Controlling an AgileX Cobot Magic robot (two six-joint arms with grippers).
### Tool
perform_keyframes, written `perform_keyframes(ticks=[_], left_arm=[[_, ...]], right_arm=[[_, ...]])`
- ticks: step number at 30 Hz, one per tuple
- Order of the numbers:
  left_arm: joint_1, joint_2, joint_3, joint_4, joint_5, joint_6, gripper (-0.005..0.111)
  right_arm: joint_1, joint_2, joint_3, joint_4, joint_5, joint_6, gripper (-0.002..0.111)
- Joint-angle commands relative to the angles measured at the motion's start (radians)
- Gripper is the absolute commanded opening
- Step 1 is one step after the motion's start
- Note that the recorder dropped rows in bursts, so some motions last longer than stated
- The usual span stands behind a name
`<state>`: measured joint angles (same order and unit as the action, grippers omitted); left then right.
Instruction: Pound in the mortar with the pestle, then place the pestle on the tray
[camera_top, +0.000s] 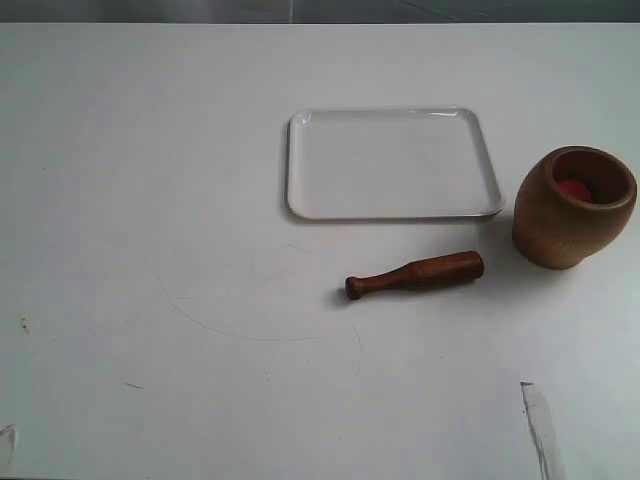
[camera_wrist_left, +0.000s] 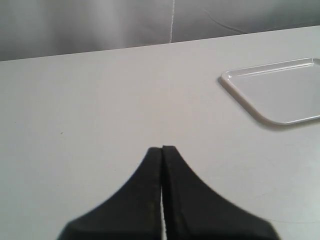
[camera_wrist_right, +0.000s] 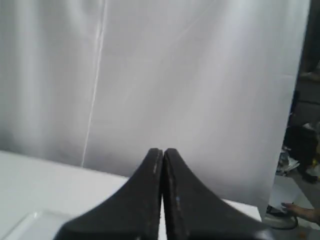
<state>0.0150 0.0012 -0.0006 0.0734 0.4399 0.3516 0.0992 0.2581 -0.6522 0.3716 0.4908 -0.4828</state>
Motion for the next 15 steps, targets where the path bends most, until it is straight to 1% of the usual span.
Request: perform_keyframes(ticks=[1,5,8,12,15], left_arm=[[-0.008,-0.001,0.001,-0.007,-0.003,-0.008,0.0],[-0.008,-0.001,0.001,-0.007,-0.003,-0.008,0.0],[-0.008,-0.001,0.001,-0.007,-0.003,-0.008,0.0],[-0.008,-0.001,0.001,-0.007,-0.003,-0.008,0.0],[-0.008,-0.001,0.001,-0.007,-0.003,-0.008,0.0]], right_arm=[[-0.007,0.171,-0.163,0.149,0.26,-0.233,0.0],[-0.007,0.33,-0.272,0.317,0.464,-0.332,0.0],[-0.007,0.441,-0.31,0.399,0.596,-0.388,0.0],[-0.007,0.602,-0.311,0.397,0.679,-0.465,0.0],[0.018,0.712,-0.311,0.396,0.682,-0.477,0.0]])
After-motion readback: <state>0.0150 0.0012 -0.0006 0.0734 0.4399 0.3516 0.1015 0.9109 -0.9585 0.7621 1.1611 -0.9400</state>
